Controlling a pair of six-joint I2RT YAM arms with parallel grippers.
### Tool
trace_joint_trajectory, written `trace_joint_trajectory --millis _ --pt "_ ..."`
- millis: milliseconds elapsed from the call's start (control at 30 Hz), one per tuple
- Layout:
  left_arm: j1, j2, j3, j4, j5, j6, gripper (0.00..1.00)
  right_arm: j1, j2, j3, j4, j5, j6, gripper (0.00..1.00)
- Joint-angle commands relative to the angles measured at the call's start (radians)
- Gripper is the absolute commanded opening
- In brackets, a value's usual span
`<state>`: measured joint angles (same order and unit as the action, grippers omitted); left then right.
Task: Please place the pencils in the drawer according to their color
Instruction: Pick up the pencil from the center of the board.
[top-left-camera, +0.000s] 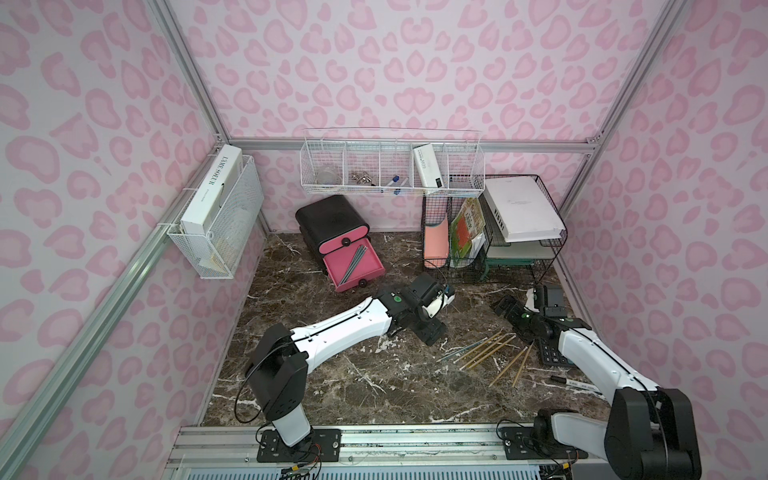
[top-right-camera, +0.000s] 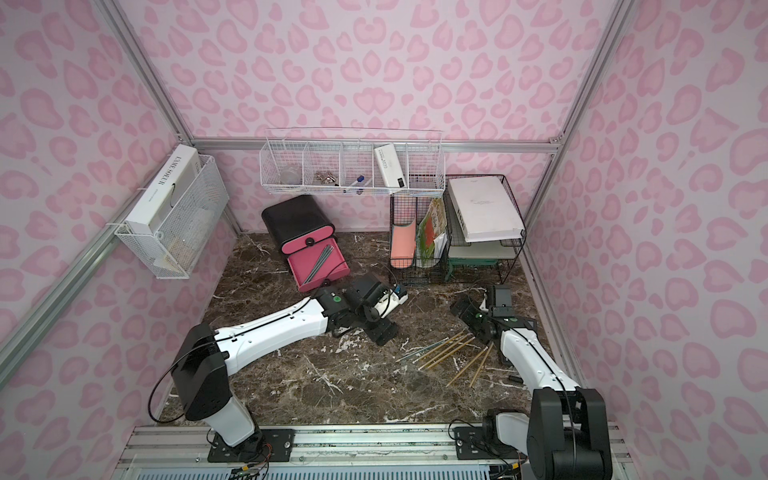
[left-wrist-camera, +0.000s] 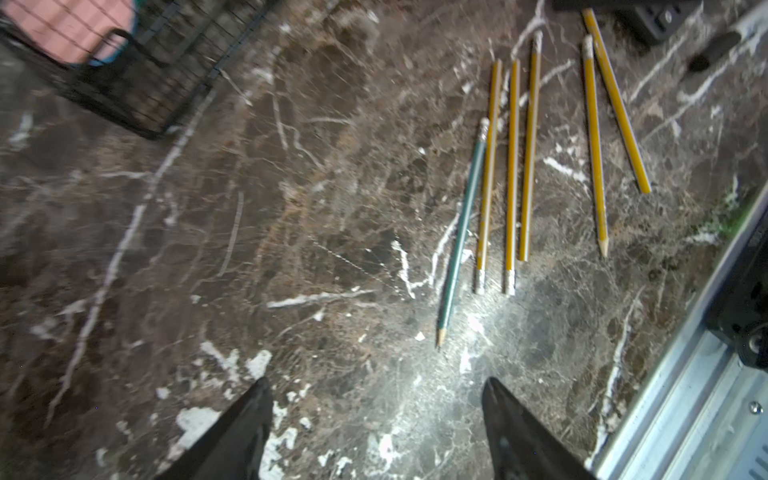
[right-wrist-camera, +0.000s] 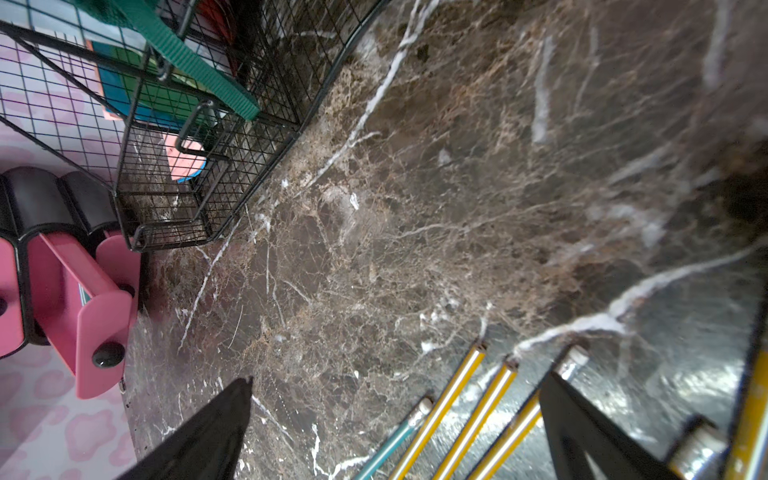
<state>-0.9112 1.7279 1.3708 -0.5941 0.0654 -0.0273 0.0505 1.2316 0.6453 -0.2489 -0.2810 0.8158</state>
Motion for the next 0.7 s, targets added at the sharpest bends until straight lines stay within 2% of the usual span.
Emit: trace_joint_trajectory --millis 0,300,667 --pt "-0.036 0.051 0.026 -0.025 0.030 -0.034 0.80 -0.007 0.012 0.004 0.002 -0.015 -0.022 1.00" --pt "-0.101 0.249 0.193 -0.088 0.037 -0.004 0.79 -0.024 0.032 0.017 -0.005 -0.020 -0.032 1.00" --pt "-0.123 0.377 0.256 -0.095 -0.089 0.000 0.77 -0.031 0.025 0.025 -0.009 -0.024 -0.037 1.00"
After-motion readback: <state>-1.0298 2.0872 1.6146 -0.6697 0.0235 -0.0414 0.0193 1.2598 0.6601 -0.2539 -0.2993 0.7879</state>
